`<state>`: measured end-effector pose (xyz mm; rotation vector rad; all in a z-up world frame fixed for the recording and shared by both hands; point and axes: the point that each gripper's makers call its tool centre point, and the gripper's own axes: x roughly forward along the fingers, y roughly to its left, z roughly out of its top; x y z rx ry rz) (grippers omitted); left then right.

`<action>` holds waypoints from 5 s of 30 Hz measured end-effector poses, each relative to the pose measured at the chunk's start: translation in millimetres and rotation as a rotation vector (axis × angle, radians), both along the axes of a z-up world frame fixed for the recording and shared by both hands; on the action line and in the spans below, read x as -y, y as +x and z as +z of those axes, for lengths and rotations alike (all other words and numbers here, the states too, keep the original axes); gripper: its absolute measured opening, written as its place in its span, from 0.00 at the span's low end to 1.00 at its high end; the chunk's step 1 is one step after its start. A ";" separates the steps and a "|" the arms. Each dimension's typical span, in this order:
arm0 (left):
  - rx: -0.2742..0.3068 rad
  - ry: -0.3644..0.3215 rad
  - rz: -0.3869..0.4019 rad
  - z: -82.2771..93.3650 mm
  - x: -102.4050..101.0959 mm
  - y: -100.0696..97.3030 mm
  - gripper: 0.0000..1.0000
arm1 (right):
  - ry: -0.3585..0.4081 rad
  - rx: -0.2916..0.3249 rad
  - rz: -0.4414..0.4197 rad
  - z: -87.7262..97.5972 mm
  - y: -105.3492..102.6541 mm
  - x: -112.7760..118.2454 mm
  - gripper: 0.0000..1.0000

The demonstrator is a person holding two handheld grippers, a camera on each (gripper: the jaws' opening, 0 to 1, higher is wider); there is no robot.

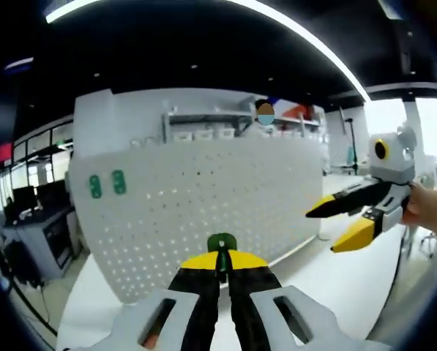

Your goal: Insert the hook assembly into the mounting plate slot until the hook locks in place.

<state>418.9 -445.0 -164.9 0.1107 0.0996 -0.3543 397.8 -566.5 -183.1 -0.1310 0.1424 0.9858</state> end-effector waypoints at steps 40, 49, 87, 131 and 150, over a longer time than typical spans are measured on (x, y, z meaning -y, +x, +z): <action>0.137 -0.072 0.236 64.8 -47.2 111.0 0.03 | 0.001 0.057 0.015 11.0 7.5 32.4 0.81; 0.177 -0.043 0.277 77.7 -52.0 130.9 0.03 | 0.002 0.052 0.019 11.1 10.3 35.9 0.81; 0.187 -0.017 0.326 69.4 -63.4 164.8 0.03 | 0.023 0.043 0.014 10.0 21.4 33.9 0.78; 0.184 0.068 0.287 58.5 -62.6 170.1 0.15 | 0.009 0.030 0.000 3.5 27.4 36.7 0.77; 0.133 -0.005 0.194 49.5 -49.4 133.6 0.32 | 0.010 0.045 0.019 7.8 22.6 29.5 0.77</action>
